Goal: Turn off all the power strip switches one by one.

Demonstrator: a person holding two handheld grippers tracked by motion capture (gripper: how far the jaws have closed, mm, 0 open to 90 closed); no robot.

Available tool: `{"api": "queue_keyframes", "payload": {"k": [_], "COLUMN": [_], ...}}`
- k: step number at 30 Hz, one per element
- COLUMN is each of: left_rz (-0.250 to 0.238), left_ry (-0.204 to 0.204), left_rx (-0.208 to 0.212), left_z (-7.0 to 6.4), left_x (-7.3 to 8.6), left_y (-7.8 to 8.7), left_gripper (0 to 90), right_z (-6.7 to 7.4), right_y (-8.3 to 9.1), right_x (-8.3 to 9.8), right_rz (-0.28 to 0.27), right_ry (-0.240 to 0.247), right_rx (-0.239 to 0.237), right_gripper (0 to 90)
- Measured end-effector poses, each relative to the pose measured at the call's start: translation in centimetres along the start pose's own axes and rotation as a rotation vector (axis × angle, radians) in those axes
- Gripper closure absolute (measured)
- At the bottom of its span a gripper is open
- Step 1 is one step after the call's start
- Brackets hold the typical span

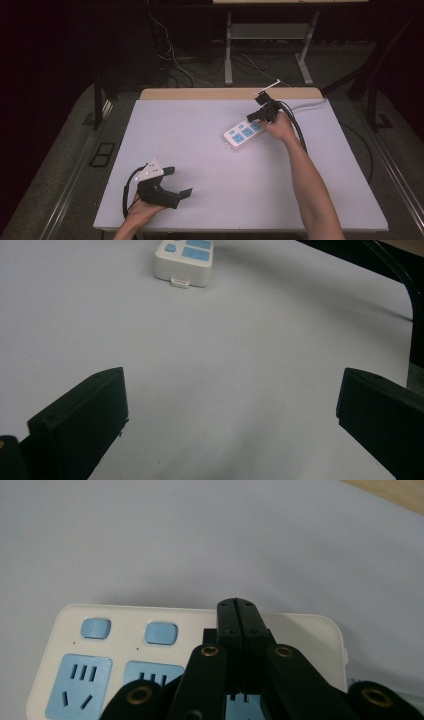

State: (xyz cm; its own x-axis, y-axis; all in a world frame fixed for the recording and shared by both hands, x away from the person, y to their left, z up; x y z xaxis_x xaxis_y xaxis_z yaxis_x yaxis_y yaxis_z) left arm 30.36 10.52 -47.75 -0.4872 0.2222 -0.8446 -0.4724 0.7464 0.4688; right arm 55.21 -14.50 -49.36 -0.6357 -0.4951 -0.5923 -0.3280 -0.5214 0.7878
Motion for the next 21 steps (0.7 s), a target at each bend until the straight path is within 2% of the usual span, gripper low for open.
{"api": "queue_keyframes", "payload": {"k": [6,13,18,21], "left_rz": [0.000,0.001,-0.002,-0.005], "left_ry": [-0.003,-0.005,-0.010,-0.008], "left_rx": [0.001,0.001,0.000,-0.001], "left_z": [-0.13,-0.15,-0.22,-0.21], "left_x": [0.00,-0.02,-0.09,-0.12], "left_y": [-0.05,-0.09,0.03,0.10], "left_gripper": [0.0,0.0,0.0,0.0], "right_z": [0.05,-0.15,-0.27,-0.33], "right_y": [0.04,0.04,0.03,0.03], "right_x": [0.09,0.15,0.17,0.21], "right_rz": [-0.001,-0.019,-0.027,-0.027], "right_ry": [0.009,-0.006,-0.035,-0.042], "right_rx": [0.000,-0.018,-0.053,-0.059], "right_gripper": [90.0,90.0,90.0,90.0]}}
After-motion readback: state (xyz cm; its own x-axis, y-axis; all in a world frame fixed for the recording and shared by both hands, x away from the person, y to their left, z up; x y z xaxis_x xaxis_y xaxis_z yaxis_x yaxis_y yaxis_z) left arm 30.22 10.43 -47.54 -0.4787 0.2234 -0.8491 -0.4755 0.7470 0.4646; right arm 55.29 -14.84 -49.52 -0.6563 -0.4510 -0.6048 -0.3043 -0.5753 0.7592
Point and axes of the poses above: each handheld gripper's, and its own axes: y roughly backward along the jaws, x roughly out of its underside, z roughly to its left, the point moved 10 cm from there along -y, roughly forward along the jaws, and after that the axes turned 4 degrees about y, right-handed, at the moved point
